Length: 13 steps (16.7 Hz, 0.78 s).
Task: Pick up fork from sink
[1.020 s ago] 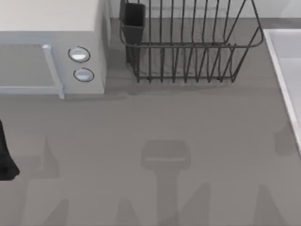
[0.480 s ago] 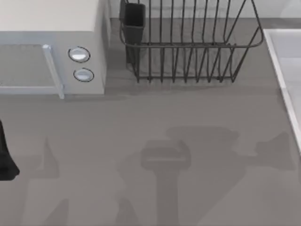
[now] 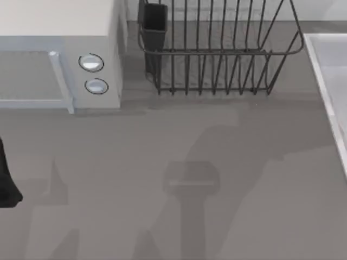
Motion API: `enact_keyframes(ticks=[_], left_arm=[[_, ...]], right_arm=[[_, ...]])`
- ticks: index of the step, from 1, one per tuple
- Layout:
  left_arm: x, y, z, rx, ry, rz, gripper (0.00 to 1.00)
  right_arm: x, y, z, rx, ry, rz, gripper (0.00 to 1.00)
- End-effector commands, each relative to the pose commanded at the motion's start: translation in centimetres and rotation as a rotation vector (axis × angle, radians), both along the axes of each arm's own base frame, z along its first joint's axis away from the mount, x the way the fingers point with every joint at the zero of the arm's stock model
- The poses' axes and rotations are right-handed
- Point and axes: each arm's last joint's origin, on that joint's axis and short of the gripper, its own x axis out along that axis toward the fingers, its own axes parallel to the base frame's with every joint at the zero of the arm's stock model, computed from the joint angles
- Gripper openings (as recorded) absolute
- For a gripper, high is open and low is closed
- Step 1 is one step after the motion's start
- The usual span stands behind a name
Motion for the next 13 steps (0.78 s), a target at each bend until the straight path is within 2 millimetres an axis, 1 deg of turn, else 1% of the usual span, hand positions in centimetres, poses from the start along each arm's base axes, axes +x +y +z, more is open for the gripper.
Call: enact_keyframes(ticks=[3,5,10,11,12,13], left_arm=[[0.0,0.0,0.0,0.000,0.000,0.000,1.00],[0.0,0.0,0.0,0.000,0.000,0.000,1.00],[0.0,0.0,0.0,0.000,0.000,0.000,1.00],[0.0,0.0,0.0,0.000,0.000,0.000,1.00],[0.0,0.0,0.0,0.000,0.000,0.000,1.00],[0.0,0.0,0.0,0.000,0.000,0.000,1.00]], right_arm=[[1.9,-1.0,-2.9,0.021,0.097,-0.002,1.00],[2.4,-1.3,-3.9,0.028,0.128,-0.002,1.00],[2.5,-1.3,-4.0,0.029,0.133,-0.002,1.00],[2.5,-1.1,-4.0,0.028,0.133,0.003,1.00],[2.5,-1.1,-4.2,0.029,0.134,0.003,1.00],[2.6,-1.1,-4.7,0.029,0.137,0.003,1.00]])
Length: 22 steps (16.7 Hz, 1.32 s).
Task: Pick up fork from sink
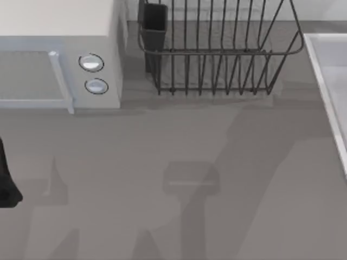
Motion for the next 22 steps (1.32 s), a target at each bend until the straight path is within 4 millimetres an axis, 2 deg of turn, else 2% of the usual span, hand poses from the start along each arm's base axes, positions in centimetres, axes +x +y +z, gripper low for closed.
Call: enact_keyframes(ticks=[2,6,8,10,15,22], left_arm=[[0.0,0.0,0.0,0.000,0.000,0.000,1.00],[0.0,0.0,0.0,0.000,0.000,0.000,1.00],[0.0,0.0,0.0,0.000,0.000,0.000,1.00],[0.0,0.0,0.0,0.000,0.000,0.000,1.00],[0.0,0.0,0.0,0.000,0.000,0.000,1.00],[0.0,0.0,0.0,0.000,0.000,0.000,1.00]], right_arm=[[0.2,-0.1,-2.1,0.001,0.005,-0.001,1.00],[0.7,-0.3,-8.5,-0.004,-0.019,-0.003,1.00],[0.4,-0.3,-11.5,-0.004,-0.020,-0.004,1.00],[0.0,-0.3,-13.6,-0.001,-0.007,-0.005,1.00],[-0.1,-0.2,-14.1,-0.001,-0.003,-0.005,1.00],[-0.1,-0.2,-14.1,-0.001,-0.003,-0.005,0.47]])
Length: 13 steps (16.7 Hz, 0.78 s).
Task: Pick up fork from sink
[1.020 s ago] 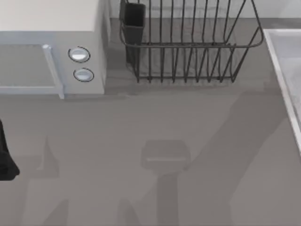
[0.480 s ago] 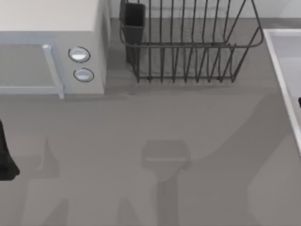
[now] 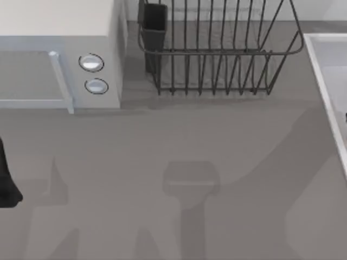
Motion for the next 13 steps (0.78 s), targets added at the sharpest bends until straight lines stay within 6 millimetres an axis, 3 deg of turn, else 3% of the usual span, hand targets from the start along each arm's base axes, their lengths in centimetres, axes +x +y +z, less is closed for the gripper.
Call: enact_keyframes(ticks=[6,13], left_arm=[[0.00,0.00,0.00,0.000,0.000,0.000,1.00],[0.00,0.00,0.00,0.000,0.000,0.000,1.00]], right_arm=[[0.00,0.00,0.00,0.000,0.000,0.000,0.02],[0.00,0.00,0.00,0.000,0.000,0.000,0.00]])
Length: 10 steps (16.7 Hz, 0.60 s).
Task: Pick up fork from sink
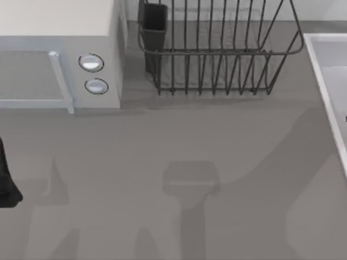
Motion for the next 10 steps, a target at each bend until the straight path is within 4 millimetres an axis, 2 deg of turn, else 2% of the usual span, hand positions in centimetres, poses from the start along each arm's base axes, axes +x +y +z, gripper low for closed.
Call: enact_keyframes(ticks=[1,2,4,6,10], left_arm=[[0.0,0.0,0.0,0.000,0.000,0.000,1.00],[0.0,0.0,0.0,0.000,0.000,0.000,1.00],[0.0,0.0,0.0,0.000,0.000,0.000,1.00],[0.0,0.0,0.0,0.000,0.000,0.000,1.00],[0.0,0.0,0.0,0.000,0.000,0.000,1.00]], right_arm=[[0.0,0.0,0.0,0.000,0.000,0.000,0.00],[0.6,0.0,2.3,-0.001,-0.048,-0.006,0.00],[0.7,0.0,2.8,-0.001,-0.051,-0.006,0.00],[1.1,-0.1,4.6,-0.002,-0.053,-0.006,0.00],[1.3,-0.2,10.6,0.003,-0.034,-0.006,0.00]])
